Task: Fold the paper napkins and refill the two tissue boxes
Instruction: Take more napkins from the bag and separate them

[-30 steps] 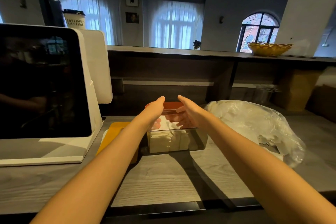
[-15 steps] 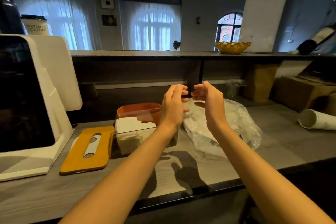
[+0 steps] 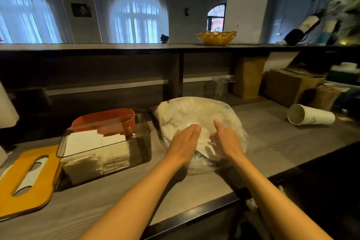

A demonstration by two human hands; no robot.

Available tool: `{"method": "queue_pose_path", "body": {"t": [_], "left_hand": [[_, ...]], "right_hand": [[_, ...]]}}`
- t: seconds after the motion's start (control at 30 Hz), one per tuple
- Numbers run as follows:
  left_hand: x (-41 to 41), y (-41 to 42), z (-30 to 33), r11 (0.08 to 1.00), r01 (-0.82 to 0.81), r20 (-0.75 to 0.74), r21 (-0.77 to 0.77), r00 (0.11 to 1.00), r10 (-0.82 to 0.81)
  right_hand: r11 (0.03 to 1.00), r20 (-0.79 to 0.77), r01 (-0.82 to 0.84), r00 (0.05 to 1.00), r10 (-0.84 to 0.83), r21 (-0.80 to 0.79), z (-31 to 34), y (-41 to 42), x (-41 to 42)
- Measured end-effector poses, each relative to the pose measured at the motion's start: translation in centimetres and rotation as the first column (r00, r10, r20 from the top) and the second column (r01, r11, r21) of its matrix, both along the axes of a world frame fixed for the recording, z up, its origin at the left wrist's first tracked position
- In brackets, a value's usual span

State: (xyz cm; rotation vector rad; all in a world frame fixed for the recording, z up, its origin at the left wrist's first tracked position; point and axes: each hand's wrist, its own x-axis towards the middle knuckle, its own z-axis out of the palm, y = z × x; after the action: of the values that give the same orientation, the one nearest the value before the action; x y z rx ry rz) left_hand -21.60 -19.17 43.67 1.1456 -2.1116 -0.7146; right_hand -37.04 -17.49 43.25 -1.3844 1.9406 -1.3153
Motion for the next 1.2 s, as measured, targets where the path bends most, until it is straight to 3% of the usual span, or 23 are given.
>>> {"method": "queue_pose_path", "body": {"t": [0.07,0.1,0.23,0.4,0.57,0.63,0.77,0.93,1.1,1.2], "left_hand": [[0.0,-1.6,-1.6,0.999,-0.028,0.269,-0.041,0.962,0.038],[0.1,-2.3,-2.2,0.998,-0.05,0.31,-0.039,0.949,0.06],[0.6,-3.1,-2.9,0.986,-0.164,0.105,-0.012,0.981,0.165],[1.4,-4.1,-2.9,0.942,-0.335,0.07,0.02,0.94,0.333],[2.0,-4.7,-3.0,0.902,-0.281,-0.233,0.326,0.901,0.365],[2.1,-4.9,-2.9,0.887,-0.303,-0.243,0.349,0.885,0.398],[2.6,-5.3,-2.7,0.883,-0.343,-0.243,0.322,0.871,0.427],[2.2,-5.0,-2.9,0.881,-0.345,-0.29,0.323,0.85,0.439],[2.6,-5.7,-3.4,0.872,-0.331,-0.385,0.361,0.799,0.462],[2.6,-5.5,-3.7,0.882,-0.331,-0.377,0.335,0.811,0.448]], "right_hand": [[0.999,-0.007,-0.032,0.999,0.032,0.023,-0.8,-0.7,-0.2],[0.998,0.01,-0.067,0.998,0.067,0.01,-1.3,-1.0,-0.3],[0.969,0.101,-0.22,0.968,0.231,-0.113,-1.1,-1.4,0.2],[0.94,0.103,-0.342,0.935,0.34,0.004,-0.1,-3.0,2.0],[0.959,-0.052,-0.283,0.958,0.283,0.016,-1.1,-4.8,4.5],[0.987,-0.154,-0.16,0.975,0.162,0.022,-1.0,-5.6,5.3],[0.996,0.049,0.091,0.995,-0.091,-0.013,-1.4,-6.0,5.6],[0.997,-0.128,0.032,0.991,-0.023,0.07,-1.7,-5.9,6.0],[0.99,0.01,-0.125,0.992,0.124,0.066,-1.3,-4.7,4.4],[0.989,0.022,-0.126,0.992,0.125,0.076,-1.6,-4.5,3.9]]}}
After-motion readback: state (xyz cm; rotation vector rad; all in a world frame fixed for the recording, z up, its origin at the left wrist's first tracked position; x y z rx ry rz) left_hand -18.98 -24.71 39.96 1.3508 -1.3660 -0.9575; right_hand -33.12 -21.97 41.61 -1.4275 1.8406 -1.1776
